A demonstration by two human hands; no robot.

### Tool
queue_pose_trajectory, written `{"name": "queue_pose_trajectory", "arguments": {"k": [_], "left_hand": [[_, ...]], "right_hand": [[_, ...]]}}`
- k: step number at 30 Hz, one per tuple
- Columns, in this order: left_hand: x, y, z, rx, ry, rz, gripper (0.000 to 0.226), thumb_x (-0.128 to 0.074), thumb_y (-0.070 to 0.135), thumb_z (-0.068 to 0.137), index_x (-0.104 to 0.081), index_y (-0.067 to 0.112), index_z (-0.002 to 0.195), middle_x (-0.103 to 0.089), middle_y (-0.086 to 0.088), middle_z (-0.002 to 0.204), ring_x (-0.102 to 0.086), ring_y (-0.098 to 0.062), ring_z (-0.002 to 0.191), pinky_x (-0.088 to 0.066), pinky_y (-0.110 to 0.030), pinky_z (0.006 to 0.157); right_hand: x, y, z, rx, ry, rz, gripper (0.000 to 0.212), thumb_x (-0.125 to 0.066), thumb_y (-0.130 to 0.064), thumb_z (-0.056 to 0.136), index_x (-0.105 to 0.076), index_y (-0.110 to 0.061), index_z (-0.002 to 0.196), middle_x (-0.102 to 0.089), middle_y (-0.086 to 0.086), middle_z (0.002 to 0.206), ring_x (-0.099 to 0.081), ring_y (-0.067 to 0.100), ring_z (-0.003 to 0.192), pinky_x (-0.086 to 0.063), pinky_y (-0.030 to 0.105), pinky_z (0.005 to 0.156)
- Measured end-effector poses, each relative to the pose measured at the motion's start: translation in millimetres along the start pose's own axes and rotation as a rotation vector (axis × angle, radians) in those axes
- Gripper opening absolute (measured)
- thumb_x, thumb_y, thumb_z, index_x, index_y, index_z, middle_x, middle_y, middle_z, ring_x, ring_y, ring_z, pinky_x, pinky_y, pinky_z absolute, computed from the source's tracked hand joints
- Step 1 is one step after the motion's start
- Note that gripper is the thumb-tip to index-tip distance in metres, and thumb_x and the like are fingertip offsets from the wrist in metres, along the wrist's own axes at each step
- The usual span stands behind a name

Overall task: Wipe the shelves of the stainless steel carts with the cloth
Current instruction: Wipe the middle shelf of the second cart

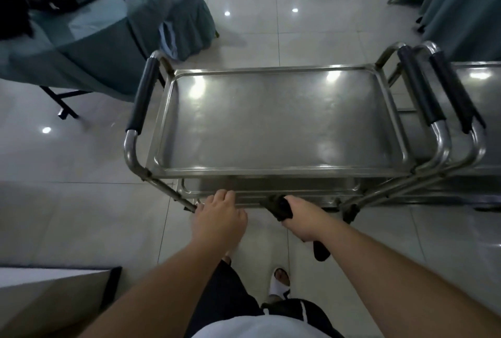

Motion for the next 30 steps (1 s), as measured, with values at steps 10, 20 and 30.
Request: {"name": "queue_pose_trajectory", "arguments": {"k": [10, 20, 30], "left_hand": [[-10, -91, -37, 0.026, -0.021, -0.018, 0.053, -0.042, 0.044, 0.100, -0.047, 0.024, 0.149, -0.049, 0.002, 0.153, -0.046, -0.023, 0.139, -0.038, -0.042, 0.110], [-40, -241, -49, 0.080, -0.135, 0.005, 0.059, -0.042, 0.047, 0.100, -0.044, 0.023, 0.154, -0.048, 0.000, 0.155, -0.046, -0.026, 0.139, -0.040, -0.046, 0.111], [-77, -282, -13, 0.191, -0.196, -0.052, 0.059, -0.044, 0.044, 0.102, -0.041, 0.021, 0.156, -0.046, -0.004, 0.156, -0.046, -0.029, 0.139, -0.041, -0.048, 0.110]], "right_hand": [[-62, -48, -3, -0.051, -0.016, 0.002, 0.060, -0.064, -0.030, 0.099, -0.039, -0.023, 0.153, -0.062, 0.008, 0.123, -0.063, 0.021, 0.086, -0.045, 0.025, 0.052], [-171, -145, 34, -0.057, -0.020, 0.015, 0.063, -0.066, -0.028, 0.096, -0.042, -0.028, 0.154, -0.062, 0.009, 0.140, -0.061, 0.033, 0.120, -0.050, 0.036, 0.093], [-204, -151, 100, -0.043, 0.010, 0.075, 0.062, -0.063, -0.036, 0.096, -0.037, -0.030, 0.152, -0.064, 0.007, 0.130, -0.064, 0.030, 0.105, -0.045, 0.034, 0.076]]}}
Point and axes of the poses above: each hand's wrist, its own z-axis towards the middle knuckle, its own x-axis out of the back of the hand, y = z × x, the point moved 7 cm from there along z, towards the middle knuckle
